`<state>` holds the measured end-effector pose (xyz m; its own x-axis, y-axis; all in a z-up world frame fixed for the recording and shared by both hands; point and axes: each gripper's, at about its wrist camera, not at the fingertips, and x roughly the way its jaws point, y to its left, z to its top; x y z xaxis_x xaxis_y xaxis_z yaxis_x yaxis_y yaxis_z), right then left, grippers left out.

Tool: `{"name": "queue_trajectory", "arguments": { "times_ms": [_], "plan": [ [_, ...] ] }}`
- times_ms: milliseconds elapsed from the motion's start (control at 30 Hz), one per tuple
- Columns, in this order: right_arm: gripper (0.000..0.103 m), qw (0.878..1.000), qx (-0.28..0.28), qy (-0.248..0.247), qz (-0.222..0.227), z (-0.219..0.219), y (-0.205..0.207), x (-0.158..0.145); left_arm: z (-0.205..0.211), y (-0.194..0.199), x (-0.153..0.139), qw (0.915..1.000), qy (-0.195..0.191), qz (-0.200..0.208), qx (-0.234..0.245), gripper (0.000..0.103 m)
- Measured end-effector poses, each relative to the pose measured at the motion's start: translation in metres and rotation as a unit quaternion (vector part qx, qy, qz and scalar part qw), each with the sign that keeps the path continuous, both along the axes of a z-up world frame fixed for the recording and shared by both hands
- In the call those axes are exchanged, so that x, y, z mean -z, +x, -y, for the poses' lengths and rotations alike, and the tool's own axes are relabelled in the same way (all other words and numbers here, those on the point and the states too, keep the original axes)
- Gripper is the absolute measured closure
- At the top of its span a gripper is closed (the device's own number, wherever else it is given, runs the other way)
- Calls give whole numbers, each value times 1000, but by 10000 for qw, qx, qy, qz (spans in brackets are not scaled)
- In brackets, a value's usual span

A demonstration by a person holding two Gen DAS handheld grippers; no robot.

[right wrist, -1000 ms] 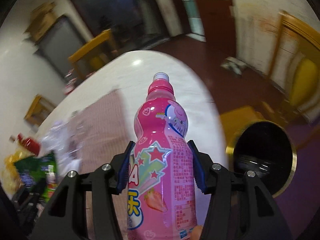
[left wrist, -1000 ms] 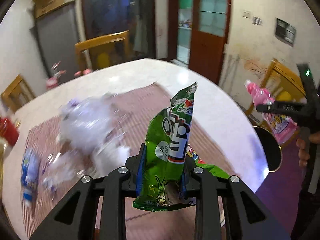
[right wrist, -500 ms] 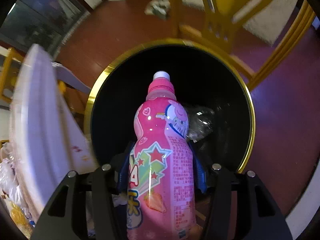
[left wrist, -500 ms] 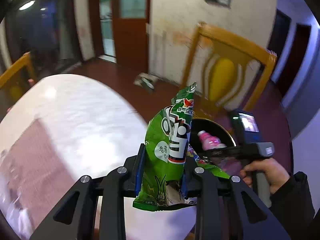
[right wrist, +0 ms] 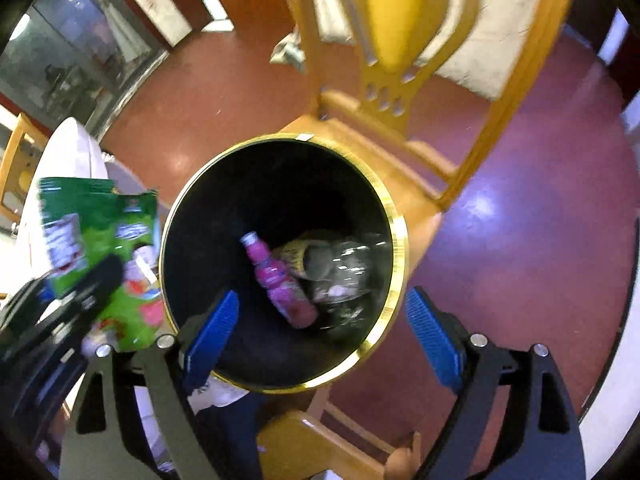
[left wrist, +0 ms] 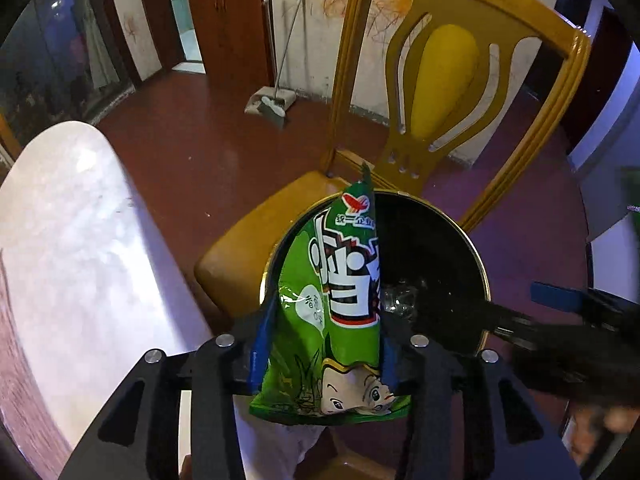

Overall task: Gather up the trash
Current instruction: 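Release the green snack bag into the bin with the left tool, then move both tools back to the table and grasp the white mask with the right tool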

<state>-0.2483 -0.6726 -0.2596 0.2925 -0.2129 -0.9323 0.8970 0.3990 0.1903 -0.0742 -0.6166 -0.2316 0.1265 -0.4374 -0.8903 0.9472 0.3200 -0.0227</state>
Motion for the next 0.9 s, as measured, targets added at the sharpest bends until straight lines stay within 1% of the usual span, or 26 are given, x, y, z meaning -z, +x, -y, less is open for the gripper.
{"name": "queue_trajectory", "arguments": {
  "times_ms": [33,100,133,167,200,233,300,367,433,467,533,600,633,700,733,767,800,833,867,900],
  "plan": [
    [17,10000,34,-63,4,-1,-5,-4,2,-3,4,10000,6,-3,-2,54],
    [17,9998,98,-153,65,-4,-14,-15,6,-2,8,10000,28,14,-78,44],
    [17,9996,133,-212,91,-5,-18,-21,7,-1,10,9999,1,-28,-131,40],
    [17,9995,159,-259,103,-6,-20,-24,6,0,9,9998,-46,-57,-173,34],
    [17,9993,186,-314,127,-6,-22,-29,5,0,7,9997,-101,-74,-195,27],
    [17,9991,204,-354,148,-6,-21,-31,3,-1,3,9996,-164,-44,-211,24],
    [17,9984,206,-472,236,-9,-21,-45,-2,-1,-6,9993,-315,-3,-205,16],
    [17,9975,159,-611,313,-16,-17,-60,-11,-1,-18,9986,-480,30,-212,14],
    [17,9961,56,-752,448,-24,-11,-74,-28,0,-36,9964,-798,85,-262,14],
    [17,9948,-37,-861,545,-31,-4,-85,-43,2,-52,9940,-1040,154,-308,13],
    [17,9919,-218,-1041,690,-43,10,-101,-71,9,-76,9886,-1404,313,-441,10],
    [17,9882,-462,-1197,842,-58,28,-116,-117,20,-105,9793,-1838,477,-698,5],
    [17,9851,-644,-1288,943,-70,41,-125,-149,28,-120,9744,-1995,544,-881,6],
    [17,9779,-1020,-1418,1149,-94,65,-140,-199,45,-136,9680,-2137,632,-1154,6],
    [17,9742,-1200,-1462,1233,-104,76,-146,-221,52,-140,9651,-2148,708,-1319,6],
    [17,9685,-1461,-1509,1334,-121,92,-153,-257,60,-146,9595,-2167,846,-1591,6],
    [17,9625,-1711,-1535,1442,-137,107,-159,-283,67,-150,9552,-2143,947,-1806,6],
    [17,9561,-1950,-1546,1548,-153,121,-166,-319,75,-154,9476,-2100,1116,-2133,6],
    [17,9464,-2292,-1541,1677,-177,141,-171,-341,81,-155,9417,-2071,1229,-2351,6],
    [17,9371,-2591,-1525,1776,-197,158,-174,-373,86,-157,9321,-1991,1405,-2681,6]
  ]
}}
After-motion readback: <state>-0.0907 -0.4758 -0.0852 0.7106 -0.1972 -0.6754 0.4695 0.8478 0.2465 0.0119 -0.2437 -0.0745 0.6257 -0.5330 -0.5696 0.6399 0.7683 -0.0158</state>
